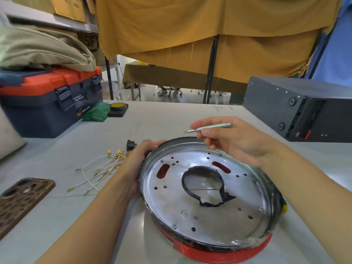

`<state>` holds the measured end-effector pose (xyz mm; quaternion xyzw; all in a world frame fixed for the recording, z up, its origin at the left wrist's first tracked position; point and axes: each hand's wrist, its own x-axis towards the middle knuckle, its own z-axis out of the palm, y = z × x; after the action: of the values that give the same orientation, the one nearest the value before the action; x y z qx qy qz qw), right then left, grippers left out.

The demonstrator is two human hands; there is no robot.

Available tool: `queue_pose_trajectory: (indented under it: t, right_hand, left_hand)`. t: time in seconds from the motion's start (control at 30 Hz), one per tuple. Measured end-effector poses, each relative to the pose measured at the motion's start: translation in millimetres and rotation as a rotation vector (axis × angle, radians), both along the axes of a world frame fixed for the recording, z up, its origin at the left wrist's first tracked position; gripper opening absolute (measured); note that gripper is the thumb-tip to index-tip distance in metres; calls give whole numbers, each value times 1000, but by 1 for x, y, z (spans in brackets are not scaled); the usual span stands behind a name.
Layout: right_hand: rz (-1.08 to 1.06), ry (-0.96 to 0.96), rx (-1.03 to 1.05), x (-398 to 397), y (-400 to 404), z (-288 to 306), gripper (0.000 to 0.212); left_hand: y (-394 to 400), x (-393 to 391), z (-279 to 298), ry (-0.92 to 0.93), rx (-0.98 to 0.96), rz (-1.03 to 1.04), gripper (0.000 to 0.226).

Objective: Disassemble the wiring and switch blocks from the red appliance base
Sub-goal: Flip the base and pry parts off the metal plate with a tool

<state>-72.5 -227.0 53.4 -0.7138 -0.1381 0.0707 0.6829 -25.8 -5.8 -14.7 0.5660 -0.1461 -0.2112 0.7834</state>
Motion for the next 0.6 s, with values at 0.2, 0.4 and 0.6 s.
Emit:
queue_pose_trajectory:
  t: [0.2,0.4,0.6]
  right_hand:
    - [-39,13,-244,20,40,2,21]
    - [-103,7,-287,32,64,-15,15]
    - [-143,-10,-304,36,64,-35,17]
  left_hand:
    - [2,1,-6,-7,-54,-70,42]
    - [-5,2,-6,-27,-22,0,29]
    - [-7,0,-1,-74,16,-34,27]
